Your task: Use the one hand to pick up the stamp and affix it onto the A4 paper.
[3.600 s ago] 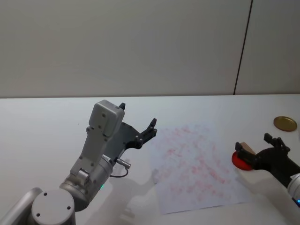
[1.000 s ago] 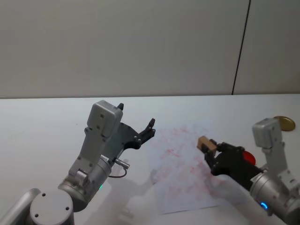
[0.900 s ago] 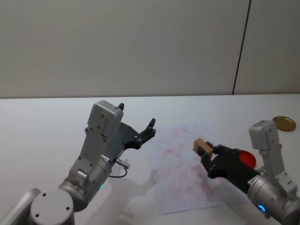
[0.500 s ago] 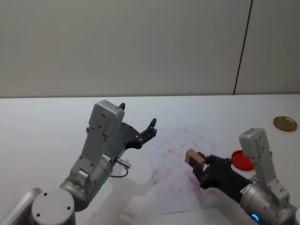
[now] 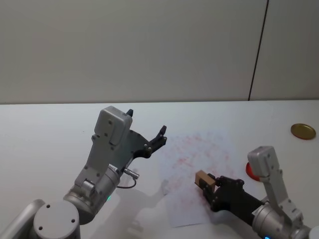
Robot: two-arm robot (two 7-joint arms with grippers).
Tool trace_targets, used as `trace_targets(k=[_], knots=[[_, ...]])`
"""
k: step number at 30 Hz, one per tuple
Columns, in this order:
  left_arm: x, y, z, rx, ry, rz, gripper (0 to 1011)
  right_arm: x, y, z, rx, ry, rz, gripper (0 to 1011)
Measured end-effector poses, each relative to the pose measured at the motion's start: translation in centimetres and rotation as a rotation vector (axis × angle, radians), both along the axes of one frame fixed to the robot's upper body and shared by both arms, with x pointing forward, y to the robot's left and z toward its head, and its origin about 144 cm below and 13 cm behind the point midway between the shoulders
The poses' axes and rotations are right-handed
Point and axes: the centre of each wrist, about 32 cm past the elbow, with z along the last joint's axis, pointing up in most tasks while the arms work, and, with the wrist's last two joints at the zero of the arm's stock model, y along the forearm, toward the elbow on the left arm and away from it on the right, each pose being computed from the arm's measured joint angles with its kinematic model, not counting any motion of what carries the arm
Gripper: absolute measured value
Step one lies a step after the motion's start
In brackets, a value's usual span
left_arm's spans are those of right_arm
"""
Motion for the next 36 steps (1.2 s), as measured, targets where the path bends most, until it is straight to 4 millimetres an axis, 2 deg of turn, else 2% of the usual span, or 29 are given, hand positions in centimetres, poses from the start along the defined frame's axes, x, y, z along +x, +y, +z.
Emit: trace_targets(k=[12,36], knots=[[0.0,0.0,0.0,0.0,0.0,0.0,993,-0.01,-0.08,-0.69,-0.032,0.032,0.001,221],[0.0,0.0,0.0,0.0,0.0,0.0,993,0.42,-0.6,-0.3,-0.033,0.047,0.013,221]])
